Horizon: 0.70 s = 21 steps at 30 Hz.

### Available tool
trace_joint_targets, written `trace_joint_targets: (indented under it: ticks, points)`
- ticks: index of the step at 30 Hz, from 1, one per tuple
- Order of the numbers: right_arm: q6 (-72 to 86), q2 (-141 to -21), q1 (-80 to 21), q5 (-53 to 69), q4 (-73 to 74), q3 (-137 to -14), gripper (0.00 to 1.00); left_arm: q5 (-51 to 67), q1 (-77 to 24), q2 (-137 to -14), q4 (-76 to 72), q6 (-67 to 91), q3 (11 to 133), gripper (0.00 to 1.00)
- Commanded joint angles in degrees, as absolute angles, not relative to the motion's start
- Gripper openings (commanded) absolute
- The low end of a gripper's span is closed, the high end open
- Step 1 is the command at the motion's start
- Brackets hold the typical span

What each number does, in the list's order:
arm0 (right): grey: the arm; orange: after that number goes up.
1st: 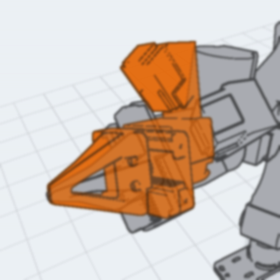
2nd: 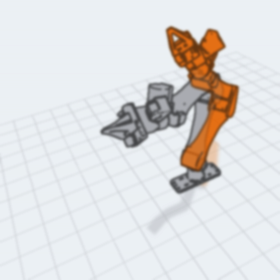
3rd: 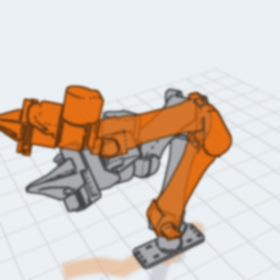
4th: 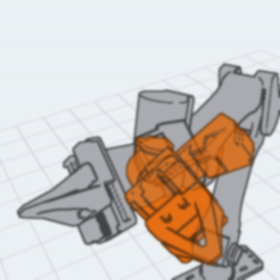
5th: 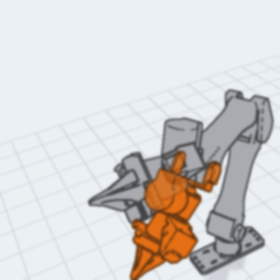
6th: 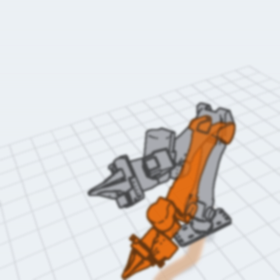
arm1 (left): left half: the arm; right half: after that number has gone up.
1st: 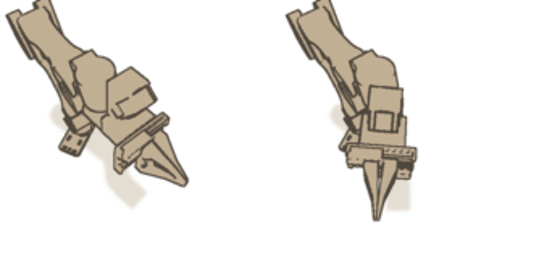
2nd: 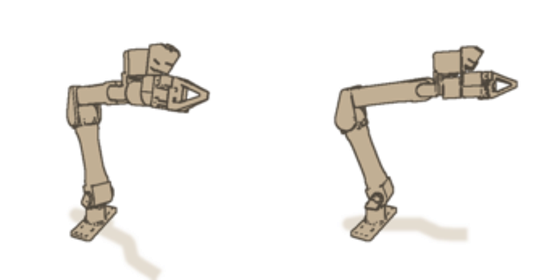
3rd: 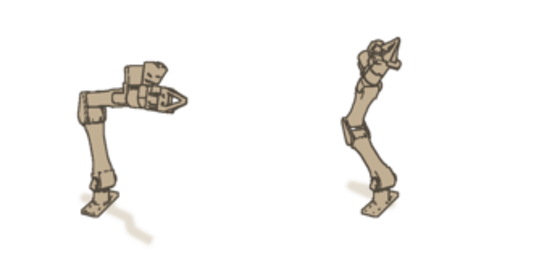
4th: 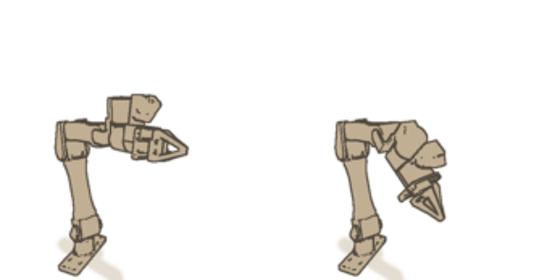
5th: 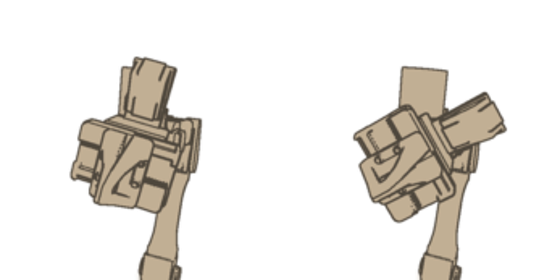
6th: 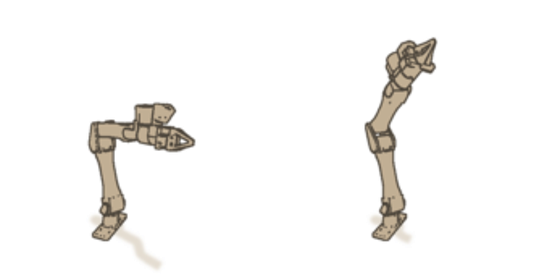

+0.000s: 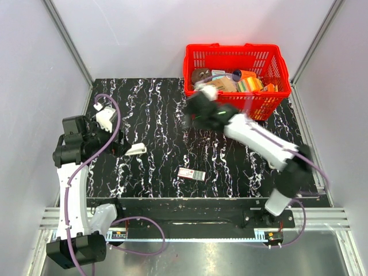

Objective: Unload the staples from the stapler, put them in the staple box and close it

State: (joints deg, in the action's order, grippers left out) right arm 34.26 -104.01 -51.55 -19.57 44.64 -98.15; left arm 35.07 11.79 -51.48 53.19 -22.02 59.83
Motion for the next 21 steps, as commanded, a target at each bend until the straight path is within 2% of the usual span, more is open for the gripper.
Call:
trace_joint_targets:
  ticks: [1,5,11,21]
  points:
    - [32.79,-85.9,-34.14,-28.38,39.82,-79.93,0.88,37.97,12.04,-51.42,52.38,-23.03,61.0,0.99]
    - [29.71,-78.85,-24.98,-31.55,38.75,-71.03,0.9,39.55,11.87,-51.85,52.38,-23.47,61.08,0.99]
    - [29.01,-79.97,-11.35,-28.92,40.17,-66.27,0.92,40.17,10.37,-53.61,52.38,-23.73,61.0,0.99]
    - [29.53,-87.8,-7.65,-33.57,41.4,-64.08,0.96,39.02,9.23,-54.31,52.12,-25.57,60.21,0.99]
